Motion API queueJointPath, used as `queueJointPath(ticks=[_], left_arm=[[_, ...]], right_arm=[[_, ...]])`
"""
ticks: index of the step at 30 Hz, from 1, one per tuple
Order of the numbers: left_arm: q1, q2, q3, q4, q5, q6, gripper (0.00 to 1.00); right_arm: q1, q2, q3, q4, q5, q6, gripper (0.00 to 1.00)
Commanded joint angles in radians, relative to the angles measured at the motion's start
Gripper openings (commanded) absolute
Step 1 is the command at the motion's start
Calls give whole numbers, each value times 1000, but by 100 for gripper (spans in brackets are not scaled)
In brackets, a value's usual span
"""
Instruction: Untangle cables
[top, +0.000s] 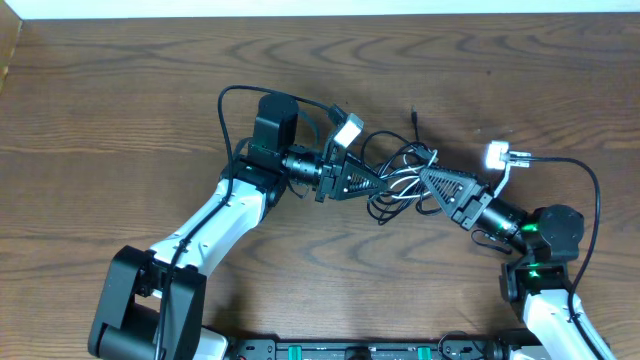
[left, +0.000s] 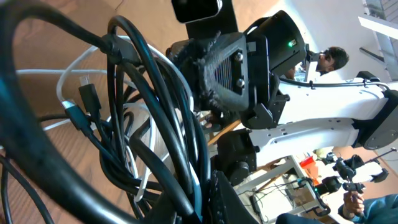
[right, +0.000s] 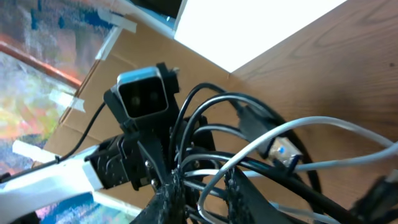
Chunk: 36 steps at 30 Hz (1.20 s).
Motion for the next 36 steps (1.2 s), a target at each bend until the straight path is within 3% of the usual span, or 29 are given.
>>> queueJointPath(ticks=[1, 3, 7, 12, 26, 28, 29, 31, 34, 36], left_arm=[[-9, -18, -7, 5, 38, 16, 8], [-9, -18, -7, 5, 37, 16, 8], [-9, -18, -7, 5, 11, 16, 8], [-9, -18, -7, 5, -159, -49, 8], [23, -18, -7, -29, -467, -295, 8], [24, -18, -7, -29, -446, -295, 8], [24, -18, -7, -29, -416, -294, 8], [24, -18, -7, -29, -357, -294, 8], [24, -18, -7, -29, -299, -294, 8], [22, -18, -7, -29, -290, -294, 8]], right_arm=[[24, 7, 4, 2, -23, -34, 13], [24, 7, 4, 2, -41, -41, 1], [24, 7, 4, 2, -159, -56, 1], [24, 7, 3, 2, -348, -102, 1], [24, 7, 2, 1, -462, -156, 2], [23, 7, 2, 0, -420, -169, 19], [24, 7, 2, -6, -359, -171, 52], [24, 7, 2, -56, -222, -171, 84], [24, 7, 2, -217, 1, -172, 99], [24, 7, 2, -238, 72, -171, 99]])
